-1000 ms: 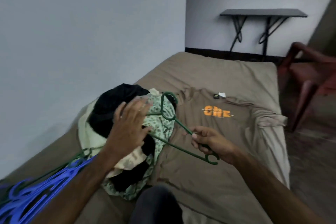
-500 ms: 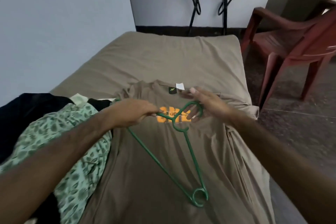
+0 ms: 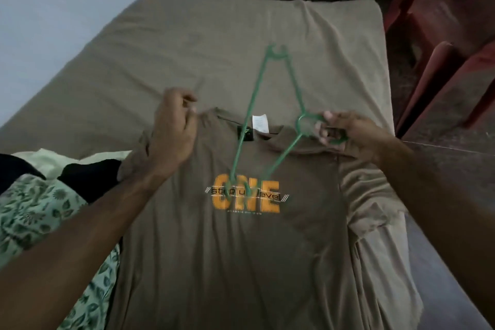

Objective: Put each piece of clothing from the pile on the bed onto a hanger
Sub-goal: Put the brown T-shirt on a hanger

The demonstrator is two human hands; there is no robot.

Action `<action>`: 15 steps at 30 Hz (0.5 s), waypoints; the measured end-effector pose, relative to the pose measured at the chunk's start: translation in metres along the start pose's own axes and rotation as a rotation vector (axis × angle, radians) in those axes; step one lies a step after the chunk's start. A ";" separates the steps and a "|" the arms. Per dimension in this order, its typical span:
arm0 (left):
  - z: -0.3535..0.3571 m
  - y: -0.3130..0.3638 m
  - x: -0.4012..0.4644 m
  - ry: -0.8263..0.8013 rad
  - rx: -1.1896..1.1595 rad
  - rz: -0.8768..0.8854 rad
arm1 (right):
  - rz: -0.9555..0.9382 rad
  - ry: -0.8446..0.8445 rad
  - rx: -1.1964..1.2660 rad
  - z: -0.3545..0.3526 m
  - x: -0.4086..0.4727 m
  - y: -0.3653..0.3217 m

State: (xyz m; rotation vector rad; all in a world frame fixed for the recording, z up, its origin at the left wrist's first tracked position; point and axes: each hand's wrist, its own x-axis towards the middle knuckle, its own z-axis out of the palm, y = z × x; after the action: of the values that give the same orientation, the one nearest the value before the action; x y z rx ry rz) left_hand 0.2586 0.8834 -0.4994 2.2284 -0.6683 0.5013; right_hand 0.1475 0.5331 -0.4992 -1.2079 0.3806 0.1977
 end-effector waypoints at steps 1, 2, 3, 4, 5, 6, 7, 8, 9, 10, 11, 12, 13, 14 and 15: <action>0.004 -0.006 -0.003 -0.076 0.053 -0.012 | -0.010 0.071 0.105 -0.007 0.007 -0.001; 0.009 -0.010 -0.006 -0.221 0.159 0.024 | -0.029 0.132 0.164 -0.012 0.013 -0.003; 0.016 -0.014 -0.008 -0.394 0.280 0.081 | -0.042 0.185 0.194 -0.016 0.019 -0.003; 0.022 -0.013 -0.010 -0.554 0.373 0.127 | -0.050 0.235 0.206 -0.019 0.025 -0.004; 0.028 -0.011 -0.010 -0.679 0.413 0.146 | -0.056 0.278 0.207 -0.020 0.030 -0.006; 0.034 -0.009 -0.009 -0.753 0.402 0.154 | -0.061 0.317 0.197 -0.021 0.034 -0.010; 0.039 -0.007 -0.006 -0.793 0.365 0.160 | -0.067 0.347 0.179 -0.021 0.039 -0.014; 0.043 -0.007 -0.002 -0.817 0.324 0.165 | -0.077 0.369 0.148 -0.022 0.044 -0.020; 0.046 -0.006 0.003 -0.831 0.288 0.170 | -0.090 0.382 0.108 -0.023 0.048 -0.026; 0.047 -0.006 0.009 -0.853 0.270 0.171 | -0.107 0.392 0.063 -0.023 0.053 -0.032; 0.046 -0.007 0.015 -0.878 0.268 0.183 | -0.124 0.399 0.018 -0.024 0.057 -0.037; 0.045 -0.007 0.020 -0.898 0.264 0.199 | -0.140 0.402 -0.025 -0.024 0.062 -0.042; 0.042 -0.007 0.023 -0.909 0.246 0.207 | -0.154 0.399 -0.066 -0.024 0.067 -0.046; 0.039 -0.006 0.025 -0.909 0.209 0.208 | -0.165 0.391 -0.105 -0.023 0.070 -0.048; 0.035 -0.005 0.027 -0.894 0.170 0.209 | -0.171 0.376 -0.145 -0.022 0.073 -0.052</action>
State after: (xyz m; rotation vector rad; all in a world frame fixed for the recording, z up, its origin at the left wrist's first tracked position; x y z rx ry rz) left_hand 0.2874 0.8517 -0.5105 2.5141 -1.3504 -0.4099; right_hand 0.2286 0.4912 -0.4890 -1.4160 0.5935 -0.1558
